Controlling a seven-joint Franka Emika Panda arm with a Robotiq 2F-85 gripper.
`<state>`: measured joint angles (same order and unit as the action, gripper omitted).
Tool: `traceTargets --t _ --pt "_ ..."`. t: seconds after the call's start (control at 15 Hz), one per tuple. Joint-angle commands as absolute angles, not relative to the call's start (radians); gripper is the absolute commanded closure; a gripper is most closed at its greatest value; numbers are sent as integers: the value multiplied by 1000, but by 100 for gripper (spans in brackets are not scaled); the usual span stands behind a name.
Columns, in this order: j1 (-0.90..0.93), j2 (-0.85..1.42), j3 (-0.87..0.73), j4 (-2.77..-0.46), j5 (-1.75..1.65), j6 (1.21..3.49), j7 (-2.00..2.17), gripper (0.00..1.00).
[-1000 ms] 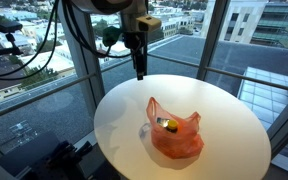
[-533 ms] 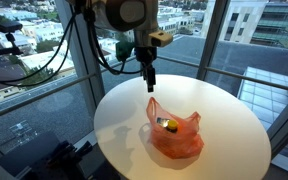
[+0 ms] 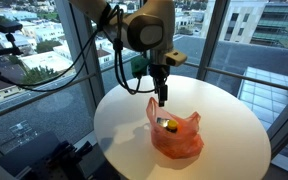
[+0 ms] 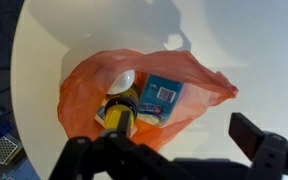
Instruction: Pick up the brown medicine bottle with the yellow lid from the orange plastic bag and put it on the table
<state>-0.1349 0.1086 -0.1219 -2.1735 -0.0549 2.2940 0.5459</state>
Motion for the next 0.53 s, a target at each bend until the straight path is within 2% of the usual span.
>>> traceTargets --t 0.0,0.47 --pt "-136 176 -156 -2126 -57 2298 541 0" --pt "-140 237 -210 -2120 -51 2303 537 0"
